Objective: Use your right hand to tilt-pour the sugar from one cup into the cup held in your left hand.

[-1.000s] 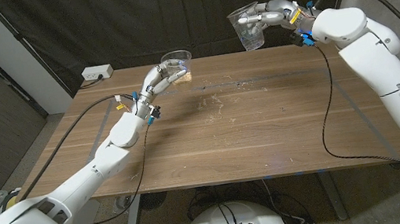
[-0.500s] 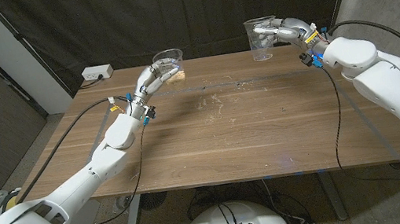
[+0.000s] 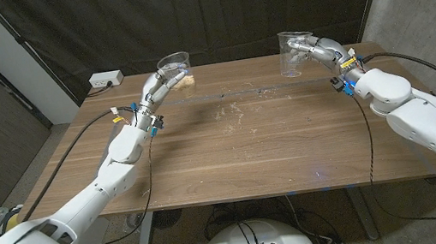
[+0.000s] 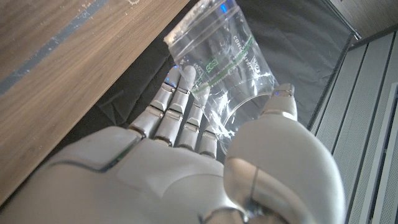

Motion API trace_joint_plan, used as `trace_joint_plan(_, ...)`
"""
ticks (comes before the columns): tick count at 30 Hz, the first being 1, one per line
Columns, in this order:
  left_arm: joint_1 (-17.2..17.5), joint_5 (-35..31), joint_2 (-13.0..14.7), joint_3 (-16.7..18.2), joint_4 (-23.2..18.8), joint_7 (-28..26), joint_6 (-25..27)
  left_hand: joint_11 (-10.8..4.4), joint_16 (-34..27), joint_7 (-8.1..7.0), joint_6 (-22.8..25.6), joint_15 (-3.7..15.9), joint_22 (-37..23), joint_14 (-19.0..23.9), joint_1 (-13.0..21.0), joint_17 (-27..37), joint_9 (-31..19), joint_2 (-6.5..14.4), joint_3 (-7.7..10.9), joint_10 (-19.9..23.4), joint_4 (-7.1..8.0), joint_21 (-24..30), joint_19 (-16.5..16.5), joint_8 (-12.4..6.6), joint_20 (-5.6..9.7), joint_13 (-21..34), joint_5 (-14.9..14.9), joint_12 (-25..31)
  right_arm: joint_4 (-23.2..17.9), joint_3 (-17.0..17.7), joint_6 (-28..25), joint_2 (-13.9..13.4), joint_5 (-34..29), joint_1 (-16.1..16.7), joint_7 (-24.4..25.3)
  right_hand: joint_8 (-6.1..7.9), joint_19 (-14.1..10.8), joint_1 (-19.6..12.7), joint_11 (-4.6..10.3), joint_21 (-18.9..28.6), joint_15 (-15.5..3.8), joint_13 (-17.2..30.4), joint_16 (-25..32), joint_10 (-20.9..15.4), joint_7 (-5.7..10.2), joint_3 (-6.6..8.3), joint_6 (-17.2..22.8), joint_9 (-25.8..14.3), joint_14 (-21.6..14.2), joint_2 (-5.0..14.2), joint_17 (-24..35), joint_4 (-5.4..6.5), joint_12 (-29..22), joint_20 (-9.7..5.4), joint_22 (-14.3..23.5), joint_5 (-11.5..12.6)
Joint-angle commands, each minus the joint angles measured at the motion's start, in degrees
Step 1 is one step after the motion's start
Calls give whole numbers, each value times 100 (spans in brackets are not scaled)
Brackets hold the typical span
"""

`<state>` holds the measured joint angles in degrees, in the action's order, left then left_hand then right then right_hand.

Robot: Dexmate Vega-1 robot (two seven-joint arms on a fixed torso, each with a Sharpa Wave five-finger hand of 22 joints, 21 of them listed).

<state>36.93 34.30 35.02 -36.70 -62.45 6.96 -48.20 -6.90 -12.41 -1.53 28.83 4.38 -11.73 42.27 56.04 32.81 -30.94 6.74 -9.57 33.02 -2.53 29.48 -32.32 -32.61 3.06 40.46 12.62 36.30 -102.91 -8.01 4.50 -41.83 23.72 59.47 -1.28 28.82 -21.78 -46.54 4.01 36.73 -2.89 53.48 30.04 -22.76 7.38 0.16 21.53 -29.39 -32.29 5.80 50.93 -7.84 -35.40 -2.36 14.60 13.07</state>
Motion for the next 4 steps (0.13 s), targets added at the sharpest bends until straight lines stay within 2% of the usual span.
trace_joint_plan(1,144,53,-29,185,-148,135,97,-38,19,10,30,446,-17,25,85,20,-25,52,-47,28,16,61,45,-28,171,27,-22,33,413,-338,647,-68,411,129,247,13,-44,-24,-5,20,-1023,27,-18,-52,258,12,283,-12,-42,75,4,-16,20,-287,13,-24)
trace_joint_plan(4,214,6,-3,205,-261,63,108,-41,20,9,23,439,-17,21,86,22,-30,58,-47,34,19,64,47,-30,169,24,-23,34,520,-442,701,-92,492,16,152,14,-41,-24,-13,23,-1024,33,-23,-49,267,13,294,-15,-44,77,4,-12,25,-290,10,-31)
